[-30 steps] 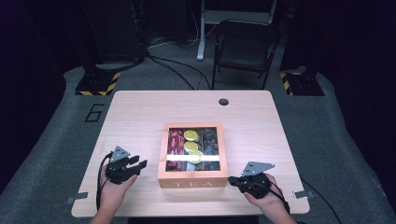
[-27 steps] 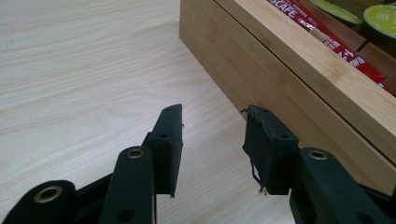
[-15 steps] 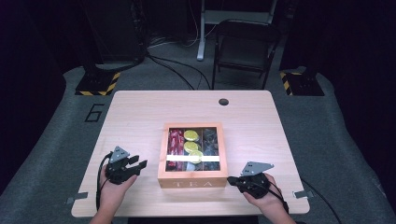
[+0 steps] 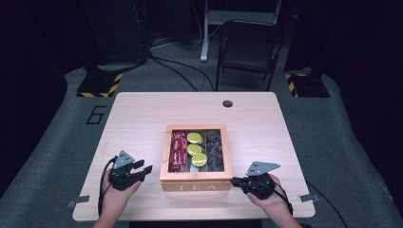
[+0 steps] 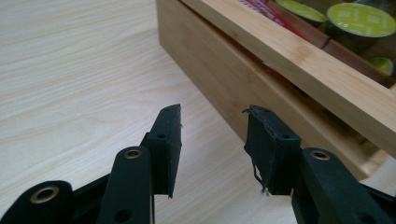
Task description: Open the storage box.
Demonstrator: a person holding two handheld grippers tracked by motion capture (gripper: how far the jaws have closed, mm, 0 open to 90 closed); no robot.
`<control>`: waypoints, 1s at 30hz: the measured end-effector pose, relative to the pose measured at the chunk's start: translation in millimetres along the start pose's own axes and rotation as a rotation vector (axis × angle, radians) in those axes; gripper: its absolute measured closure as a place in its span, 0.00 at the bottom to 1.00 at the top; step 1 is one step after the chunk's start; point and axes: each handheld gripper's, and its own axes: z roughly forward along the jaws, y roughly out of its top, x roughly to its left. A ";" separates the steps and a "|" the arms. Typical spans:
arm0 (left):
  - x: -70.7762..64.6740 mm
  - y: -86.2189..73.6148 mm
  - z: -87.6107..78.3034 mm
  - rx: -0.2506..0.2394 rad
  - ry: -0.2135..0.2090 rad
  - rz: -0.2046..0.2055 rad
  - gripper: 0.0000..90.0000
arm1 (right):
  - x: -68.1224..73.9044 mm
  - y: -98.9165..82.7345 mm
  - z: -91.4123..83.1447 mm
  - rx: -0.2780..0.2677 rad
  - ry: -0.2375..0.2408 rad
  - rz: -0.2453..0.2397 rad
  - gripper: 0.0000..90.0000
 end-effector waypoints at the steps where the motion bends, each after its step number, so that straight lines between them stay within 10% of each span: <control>1: 0.0 0.0 0.0 0.000 0.000 0.000 0.61 | 0.0 0.0 0.0 0.000 0.000 0.000 0.97; 30: -55.6 18.0 -12.8 -0.023 -0.144 0.089 0.66 | -5.0 21.0 -0.4 -0.088 0.039 0.009 0.97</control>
